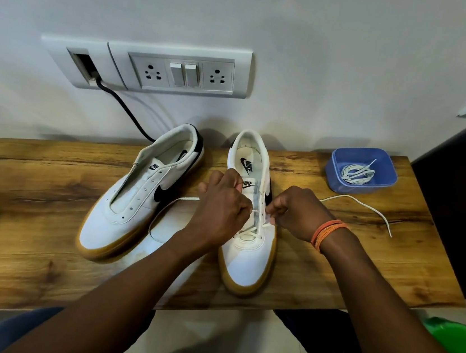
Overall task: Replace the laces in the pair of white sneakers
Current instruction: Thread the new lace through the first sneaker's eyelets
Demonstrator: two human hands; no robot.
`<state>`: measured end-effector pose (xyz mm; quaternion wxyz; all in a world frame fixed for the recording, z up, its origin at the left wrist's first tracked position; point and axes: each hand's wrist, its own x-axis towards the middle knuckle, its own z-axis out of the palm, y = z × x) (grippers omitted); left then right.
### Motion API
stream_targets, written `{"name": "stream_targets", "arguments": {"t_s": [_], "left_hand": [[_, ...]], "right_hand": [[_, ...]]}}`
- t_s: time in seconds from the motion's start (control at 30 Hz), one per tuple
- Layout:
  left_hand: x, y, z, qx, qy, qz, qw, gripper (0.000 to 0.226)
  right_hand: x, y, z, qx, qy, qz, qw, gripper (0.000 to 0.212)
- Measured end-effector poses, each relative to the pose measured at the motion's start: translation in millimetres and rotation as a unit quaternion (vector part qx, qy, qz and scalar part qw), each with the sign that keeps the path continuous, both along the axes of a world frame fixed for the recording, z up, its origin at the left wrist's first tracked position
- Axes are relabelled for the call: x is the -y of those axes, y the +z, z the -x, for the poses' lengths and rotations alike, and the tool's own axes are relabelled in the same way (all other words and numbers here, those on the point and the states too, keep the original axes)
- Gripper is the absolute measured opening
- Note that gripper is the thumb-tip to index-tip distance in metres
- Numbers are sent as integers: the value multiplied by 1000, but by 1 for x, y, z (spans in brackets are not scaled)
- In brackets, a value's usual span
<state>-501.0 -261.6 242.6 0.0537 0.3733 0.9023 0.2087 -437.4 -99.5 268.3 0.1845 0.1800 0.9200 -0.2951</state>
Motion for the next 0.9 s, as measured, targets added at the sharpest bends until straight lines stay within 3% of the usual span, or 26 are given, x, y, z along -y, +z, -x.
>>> {"name": "stream_targets", "arguments": {"t_s": [0.13, 0.37, 0.5, 0.63, 0.8, 0.9], "left_hand": [[0, -5, -1, -26, -20, 12, 999, 19], [-2, -11, 3, 84, 6, -51, 995, 19], [-3, -14, -3, 81, 24, -52, 995, 10], [-8, -11, -11, 93, 43, -24, 994, 11], [-6, -2, -6, 92, 31, 4, 995, 12], [-4, 6, -2, 94, 13, 16, 995, 14]], "right_hand": [[1, -1, 0, 2, 5, -2, 1000, 26], [0, 0, -1, -1, 1, -1, 1000, 25], [2, -2, 1, -5, 4, -6, 1000, 16], [6, -3, 2, -22, -32, -25, 999, 6], [4, -1, 1, -30, -55, -14, 998, 6], [-18, 10, -1, -30, -121, -20, 992, 10]]}}
